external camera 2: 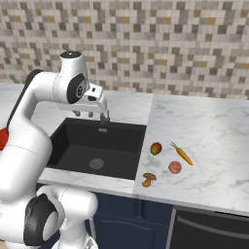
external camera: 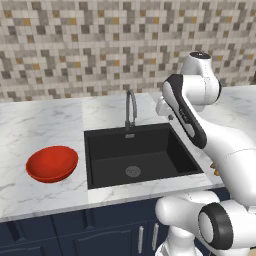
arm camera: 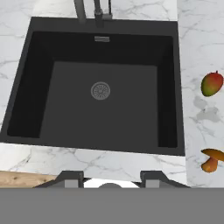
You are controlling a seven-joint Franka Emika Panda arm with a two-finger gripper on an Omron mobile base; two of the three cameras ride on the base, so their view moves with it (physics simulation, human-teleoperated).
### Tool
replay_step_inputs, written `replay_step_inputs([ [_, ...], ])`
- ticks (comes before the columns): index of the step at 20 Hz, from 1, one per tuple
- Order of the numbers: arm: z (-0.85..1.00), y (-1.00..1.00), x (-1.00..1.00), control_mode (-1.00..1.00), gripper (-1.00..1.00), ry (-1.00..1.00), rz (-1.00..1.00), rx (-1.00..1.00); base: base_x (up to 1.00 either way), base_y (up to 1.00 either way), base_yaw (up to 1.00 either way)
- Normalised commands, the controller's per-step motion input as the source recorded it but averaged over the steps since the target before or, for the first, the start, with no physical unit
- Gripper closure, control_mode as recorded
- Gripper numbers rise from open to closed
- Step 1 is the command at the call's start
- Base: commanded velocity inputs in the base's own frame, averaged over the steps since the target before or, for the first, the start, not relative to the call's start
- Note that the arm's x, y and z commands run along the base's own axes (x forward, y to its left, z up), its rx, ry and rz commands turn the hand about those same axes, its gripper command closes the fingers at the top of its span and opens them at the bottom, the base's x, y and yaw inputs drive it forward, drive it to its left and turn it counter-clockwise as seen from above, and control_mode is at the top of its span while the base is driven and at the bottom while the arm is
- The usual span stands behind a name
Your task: There is a mixed pile of frozen fruits and vegetables on the counter. Locate all the frozen vegetables and place the items in a bowl on the counter. Take all the frozen fruits and defrost them in a running sink.
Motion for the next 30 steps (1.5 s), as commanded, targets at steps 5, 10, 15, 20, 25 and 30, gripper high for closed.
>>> replay_step_inputs([
  [5,0.00,-0.13,0.00,-1.00,-1.00,0.00,0.00,0.00,0.00,0.00,0.00],
  [10,-0.01,-0.44,0.00,-1.00,-1.00,0.00,0.00,0.00,0.00,0.00,0.00],
  [15,-0.06,-0.53,0.00,-1.00,-1.00,0.00,0.00,0.00,0.00,0.00,0.00],
  [20,-0.17,-0.49,0.01,-1.00,-1.00,0.00,0.00,0.00,0.00,0.00,0.00],
  [25,-0.27,-0.50,0.13,-1.00,-1.00,0.00,0.00,0.00,0.00,0.00,0.00],
  [30,-0.29,-0.44,0.20,-1.00,-1.00,0.00,0.00,0.00,0.00,0.00,0.00],
])
